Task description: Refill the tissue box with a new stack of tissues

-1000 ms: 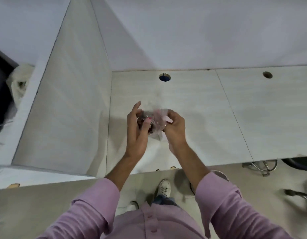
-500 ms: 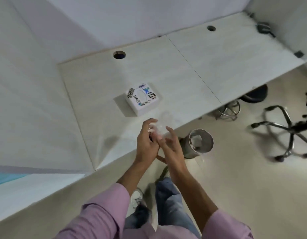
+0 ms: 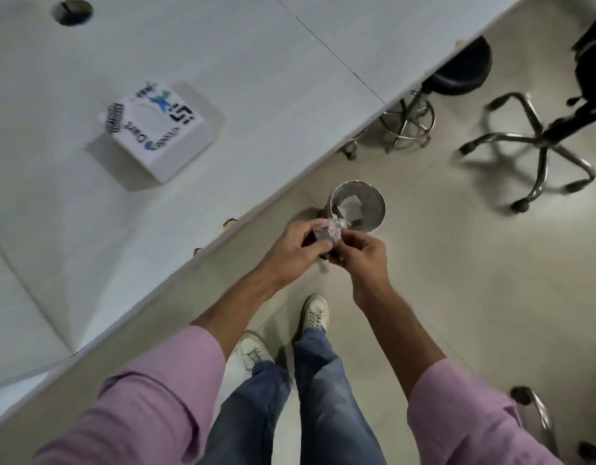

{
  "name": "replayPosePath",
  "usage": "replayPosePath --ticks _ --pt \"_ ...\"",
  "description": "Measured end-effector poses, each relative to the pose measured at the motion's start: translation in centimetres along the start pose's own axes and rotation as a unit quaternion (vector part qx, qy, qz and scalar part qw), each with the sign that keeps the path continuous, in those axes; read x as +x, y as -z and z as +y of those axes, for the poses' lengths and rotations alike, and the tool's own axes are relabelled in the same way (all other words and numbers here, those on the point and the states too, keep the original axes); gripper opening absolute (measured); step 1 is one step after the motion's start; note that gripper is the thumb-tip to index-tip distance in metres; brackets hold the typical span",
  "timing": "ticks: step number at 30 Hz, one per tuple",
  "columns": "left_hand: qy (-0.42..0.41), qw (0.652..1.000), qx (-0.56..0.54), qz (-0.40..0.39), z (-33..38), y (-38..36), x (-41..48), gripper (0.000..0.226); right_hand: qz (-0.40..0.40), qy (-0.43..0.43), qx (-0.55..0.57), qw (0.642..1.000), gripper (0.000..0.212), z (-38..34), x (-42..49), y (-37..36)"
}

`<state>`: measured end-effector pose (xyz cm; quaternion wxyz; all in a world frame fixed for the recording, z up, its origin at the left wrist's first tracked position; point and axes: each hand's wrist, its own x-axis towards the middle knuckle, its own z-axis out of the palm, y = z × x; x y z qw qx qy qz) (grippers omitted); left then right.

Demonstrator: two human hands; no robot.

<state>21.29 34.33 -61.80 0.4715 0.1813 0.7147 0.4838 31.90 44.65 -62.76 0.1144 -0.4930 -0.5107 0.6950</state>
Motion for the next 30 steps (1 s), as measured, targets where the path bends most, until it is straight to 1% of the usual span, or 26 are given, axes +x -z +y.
replayPosePath --ticks 2,3,4,5,7,8,9,11,13,14,16,18,20,22,23,24,25,26,27,28,30 --pt "-0.013 0.996 0.071 0.058 -1.6 -1.1 2.9 0.030 0.064 0.015 -0.047 0.997 0.008 1.8 2.9 0.7" --pt "-0.013 0.992 0.085 0.092 -2.1 -1.7 4.4 0.028 0.090 0.035 -0.075 0.993 0.011 2.5 4.3 1.1" --pt "-0.005 0.989 0.087 0.123 -3.0 -2.3 6.3 0.025 0.096 0.054 -0.096 0.989 0.018 3.0 5.5 1.5" --pt "0.006 0.985 0.077 0.152 -3.8 -3.0 8.2 0.023 0.078 0.066 -0.095 0.990 0.026 3.6 6.8 2.0" --pt "0.038 0.981 0.037 0.185 -5.8 -4.4 12.6 0.021 0.012 0.074 -0.060 0.995 0.043 5.1 9.3 3.2" --pt "0.057 0.980 0.021 0.187 -6.8 -5.1 14.6 0.022 -0.006 0.081 -0.063 0.995 0.048 6.3 10.8 3.8" --pt "0.076 0.981 0.006 0.180 -7.7 -6.0 16.6 0.023 0.003 0.098 -0.085 0.992 0.051 7.5 12.4 4.4" --pt "0.117 0.983 -0.035 0.134 -9.6 -8.0 20.6 0.025 0.071 0.122 -0.119 0.983 0.048 9.9 15.9 5.7" --pt "0.152 0.984 -0.068 0.069 -10.3 -10.1 23.5 0.025 0.139 0.114 -0.138 0.974 0.038 11.5 19.6 7.1" --pt "0.164 0.983 -0.062 0.052 -10.7 -10.9 24.8 0.026 0.162 0.108 -0.160 0.968 0.034 11.9 21.4 7.7" --pt "0.172 0.983 -0.008 0.061 -11.3 -11.8 27.1 0.031 0.180 0.111 -0.226 0.951 0.029 12.8 24.8 8.8" --pt "0.174 0.980 0.001 0.092 -11.7 -11.7 28.9 0.038 0.189 0.131 -0.283 0.931 0.029 14.0 28.3 9.7" --pt "0.171 0.979 -0.024 0.109 -11.9 -11.3 30.1 0.034 0.188 0.133 -0.314 0.921 0.027 14.8 31.5 10.0" --pt "0.166 0.979 -0.024 0.113 -12.4 -10.7 31.0 0.029 0.151 0.125 -0.364 0.910 0.024 16.0 34.7 10.2" --pt "0.165 0.980 -0.021 0.113 -12.7 -10.4 31.3 0.029 0.109 0.115 -0.398 0.904 0.029 16.8 36.0 10.2" --pt "0.167 0.979 -0.017 0.118 -12.7 -10.0 31.4 0.031 0.063 0.090 -0.440 0.891 0.042 17.4 37.0 10.0" --pt "0.170 0.977 -0.018 0.123 -13.1 -9.6 31.7 0.033 0.035 0.065 -0.469 0.880 0.058 18.2 37.7 9.8" --pt "0.174 0.976 -0.015 0.129 -13.1 -9.3 31.5 0.035 0.028 0.052 -0.479 0.876 0.072 18.3 37.5 9.4" --pt "0.176 0.975 -0.018 0.132 -13.1 -9.1 31.3 0.036 0.031 0.044 -0.469 0.882 0.079 18.3 37.0 9.2" --pt "0.179 0.975 -0.013 0.131 -12.8 -8.9 30.7 0.038 0.035 0.043 -0.462 0.885 0.080 18.0 36.1 8.9" --pt "0.181 0.975 -0.004 0.130 -12.3 -8.6 29.7 0.043 0.057 0.034 -0.442 0.894 0.070 16.8 34.6 8.8"
